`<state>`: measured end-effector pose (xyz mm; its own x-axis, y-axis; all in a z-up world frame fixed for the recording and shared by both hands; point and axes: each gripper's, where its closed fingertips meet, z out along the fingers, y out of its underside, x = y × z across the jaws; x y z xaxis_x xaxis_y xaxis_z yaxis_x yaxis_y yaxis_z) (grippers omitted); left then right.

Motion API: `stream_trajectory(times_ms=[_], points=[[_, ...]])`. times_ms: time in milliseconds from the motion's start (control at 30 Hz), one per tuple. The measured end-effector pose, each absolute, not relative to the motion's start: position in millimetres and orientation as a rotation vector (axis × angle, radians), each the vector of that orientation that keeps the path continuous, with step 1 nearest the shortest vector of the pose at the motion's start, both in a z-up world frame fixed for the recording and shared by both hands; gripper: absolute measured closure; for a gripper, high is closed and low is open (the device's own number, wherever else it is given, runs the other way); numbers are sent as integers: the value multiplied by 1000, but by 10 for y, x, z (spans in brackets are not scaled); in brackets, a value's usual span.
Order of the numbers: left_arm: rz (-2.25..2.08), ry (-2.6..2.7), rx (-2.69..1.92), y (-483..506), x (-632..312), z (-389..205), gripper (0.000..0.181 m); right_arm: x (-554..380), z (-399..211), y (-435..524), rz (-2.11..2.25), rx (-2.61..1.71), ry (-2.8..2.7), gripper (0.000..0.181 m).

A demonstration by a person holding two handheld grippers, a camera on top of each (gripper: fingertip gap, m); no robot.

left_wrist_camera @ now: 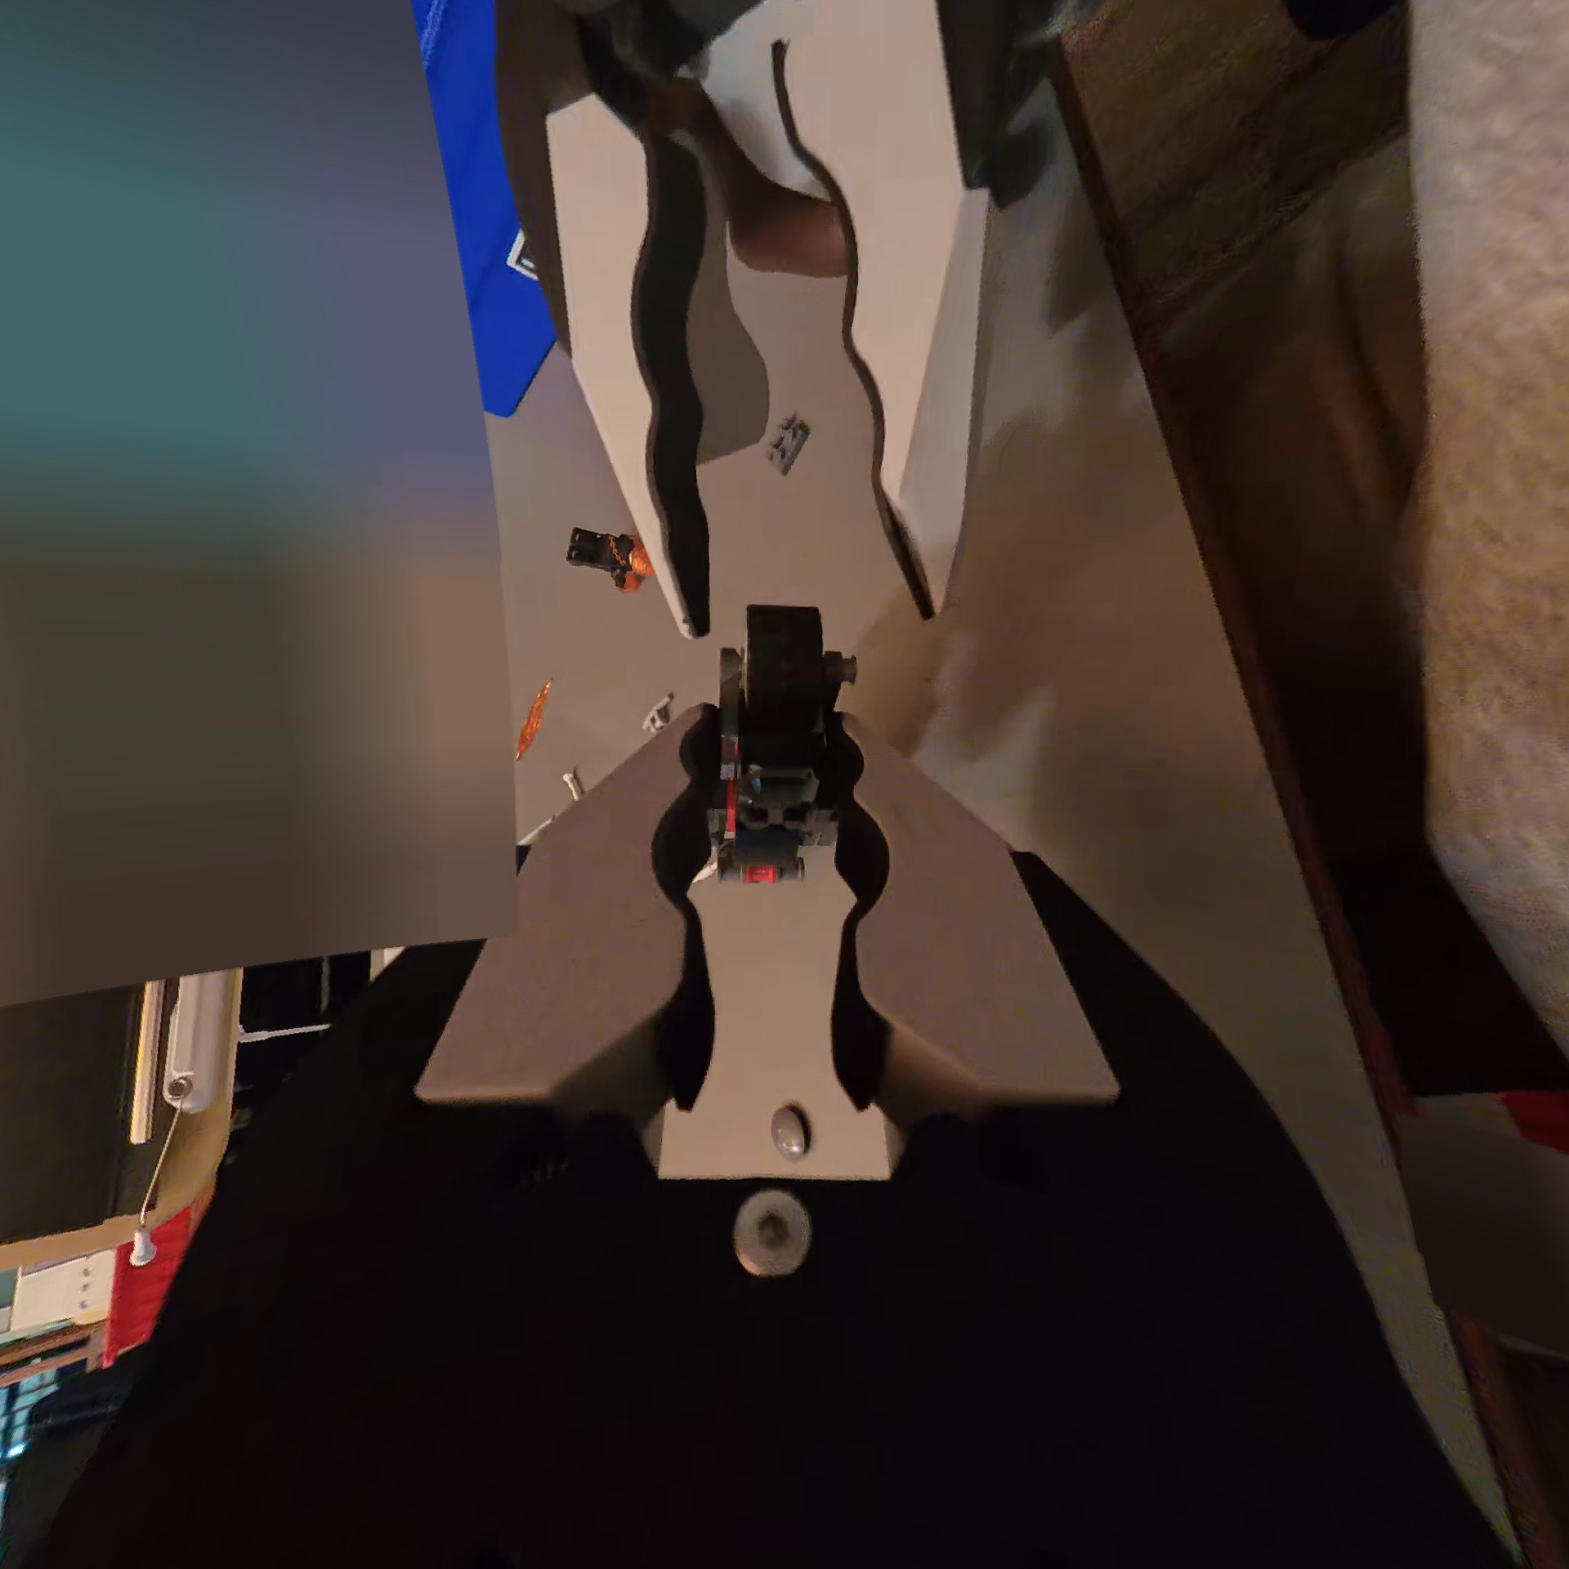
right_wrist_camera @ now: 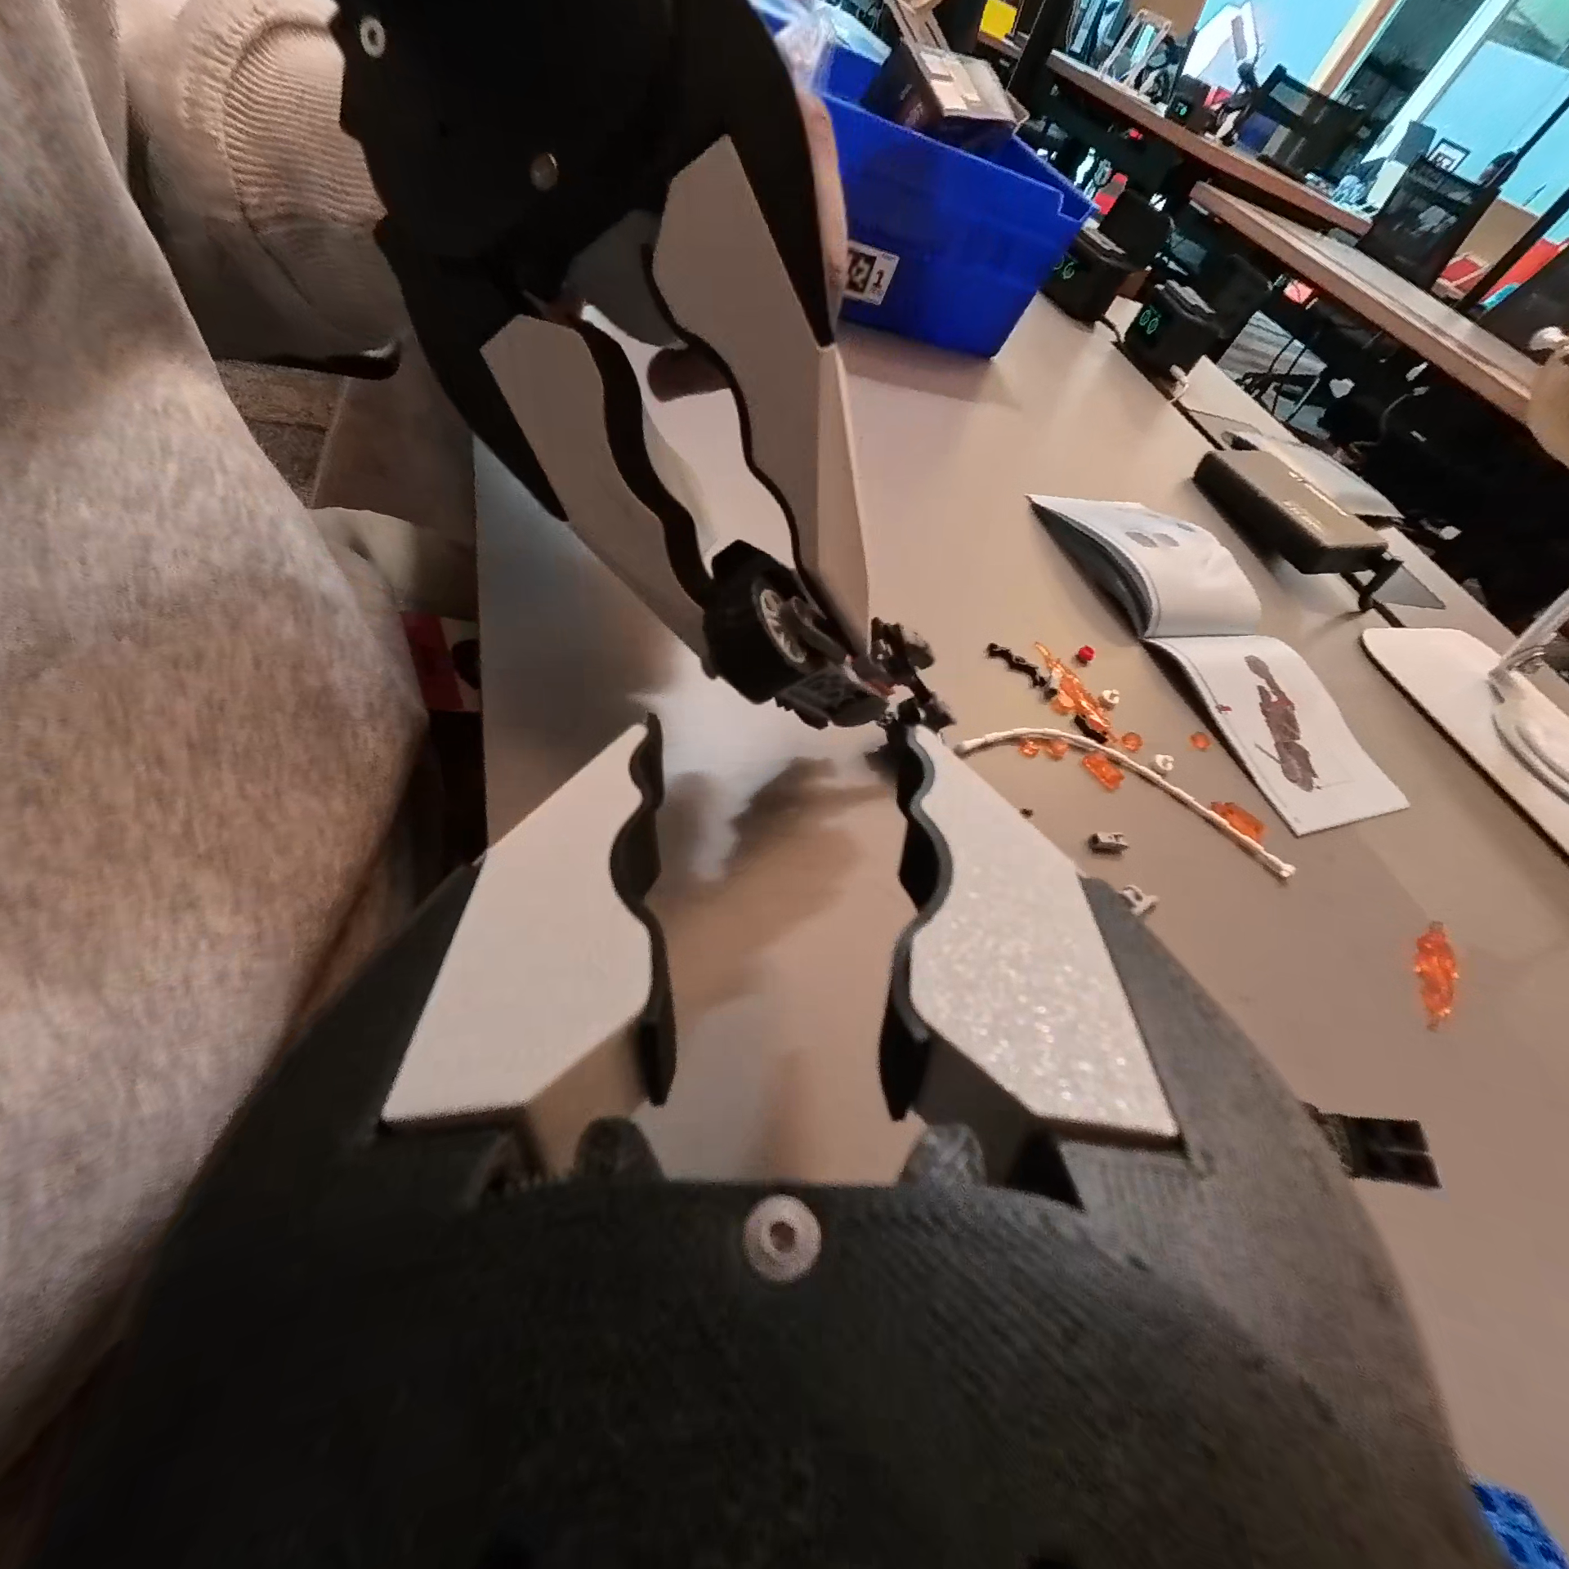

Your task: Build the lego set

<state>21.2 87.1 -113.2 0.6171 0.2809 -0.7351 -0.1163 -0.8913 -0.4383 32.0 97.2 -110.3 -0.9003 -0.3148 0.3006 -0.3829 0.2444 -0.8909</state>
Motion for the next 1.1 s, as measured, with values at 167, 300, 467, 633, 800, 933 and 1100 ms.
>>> stream_trajectory(times_ms=[167, 300, 467, 633, 800, 933, 1100], points=[[1198, -137, -2394, 888, 250, -1145, 158, 334, -1139, 960, 1745, 697, -2460, 127], [1198, -134, -2391, 904, 260, -1162, 158, 340, -1139, 959, 1750, 701, -2471, 127], [1198, -130, -2396, 919, 267, -1178, 158, 350, -1140, 961, 1752, 709, -2469, 127], [1193, -137, -2400, 924, 263, -1189, 158, 354, -1141, 960, 1754, 711, -2472, 126], [1195, -153, -2409, 907, 232, -1191, 158, 364, -1112, 970, 1775, 716, -2445, 128], [1189, -153, -2420, 914, 223, -1204, 158, 397, -1076, 972, 1806, 718, -2421, 128], [1177, -155, -2449, 922, 210, -1227, 158, 420, -1026, 997, 1842, 723, -2375, 139]])
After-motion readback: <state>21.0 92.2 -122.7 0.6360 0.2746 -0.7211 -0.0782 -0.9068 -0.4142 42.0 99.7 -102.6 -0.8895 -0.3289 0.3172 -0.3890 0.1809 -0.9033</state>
